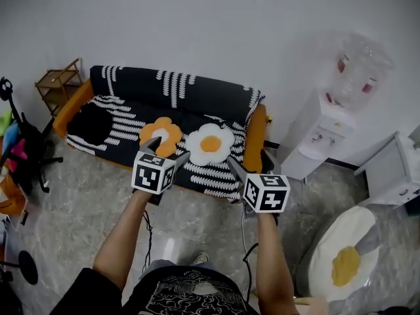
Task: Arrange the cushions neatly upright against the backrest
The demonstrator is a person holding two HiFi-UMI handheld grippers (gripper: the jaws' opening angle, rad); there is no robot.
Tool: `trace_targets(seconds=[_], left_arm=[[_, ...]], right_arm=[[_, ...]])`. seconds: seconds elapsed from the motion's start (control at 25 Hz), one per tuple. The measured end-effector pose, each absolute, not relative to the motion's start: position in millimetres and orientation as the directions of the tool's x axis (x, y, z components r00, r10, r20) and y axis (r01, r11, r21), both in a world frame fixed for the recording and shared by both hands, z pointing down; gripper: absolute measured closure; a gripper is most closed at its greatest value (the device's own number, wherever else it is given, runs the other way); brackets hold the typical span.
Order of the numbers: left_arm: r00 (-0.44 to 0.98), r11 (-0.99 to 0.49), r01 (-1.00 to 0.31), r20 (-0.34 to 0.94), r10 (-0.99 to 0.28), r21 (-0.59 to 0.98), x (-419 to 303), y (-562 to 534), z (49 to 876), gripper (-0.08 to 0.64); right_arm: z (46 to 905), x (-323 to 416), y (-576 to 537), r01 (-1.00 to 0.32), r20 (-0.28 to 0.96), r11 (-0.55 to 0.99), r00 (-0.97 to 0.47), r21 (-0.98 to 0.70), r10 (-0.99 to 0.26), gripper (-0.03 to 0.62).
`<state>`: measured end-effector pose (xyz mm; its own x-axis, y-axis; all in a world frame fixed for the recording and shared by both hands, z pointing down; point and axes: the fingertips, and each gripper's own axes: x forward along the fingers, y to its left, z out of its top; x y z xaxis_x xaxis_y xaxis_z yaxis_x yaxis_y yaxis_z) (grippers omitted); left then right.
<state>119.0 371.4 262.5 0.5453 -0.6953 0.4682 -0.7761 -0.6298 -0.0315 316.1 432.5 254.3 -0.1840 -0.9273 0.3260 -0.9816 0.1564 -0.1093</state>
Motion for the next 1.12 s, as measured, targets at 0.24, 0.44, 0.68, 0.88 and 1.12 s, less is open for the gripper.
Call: trace_targets(seconds=[0.24, 0.44, 0.68, 0.88, 1.12], left_arm=[[0.533, -0.615, -0.787, 0.458, -0.711, -0.04, 118.3, 360.2, 262.1, 0.146], [0.529, -0.608, -0.793, 0.461, -0.713, -0.031, 119.5, 343.6, 277.0, 0.146], [0.533, -0.608, -0.794, 0.47, -0.703, -0.008, 129.8, 298.4, 296.8, 0.146], [0.54, -0.614, -0.789, 0.487, -0.687, 0.008, 140.9, 243.6, 308.4, 0.146], [0.561, -0.638, -0.77, 0.509, -0.653, 0.031, 151.6, 161.7, 315.1, 0.146]], right_arm=[[256.4, 319.0, 420.4, -0.979, 0.318, 0.173, -0.198, -0.105, -0.927, 0.123], [269.1, 323.7, 401.3, -0.979, 0.326, 0.178, -0.202, -0.102, -0.923, 0.124], [286.5, 330.0, 355.3, -0.977, 0.349, 0.188, -0.21, -0.097, -0.913, 0.126], [299.5, 338.5, 301.9, -0.979, 0.379, 0.179, -0.204, -0.101, -0.903, 0.127], [304.1, 343.9, 226.4, -0.983, 0.411, 0.15, -0.181, -0.106, -0.893, 0.127]])
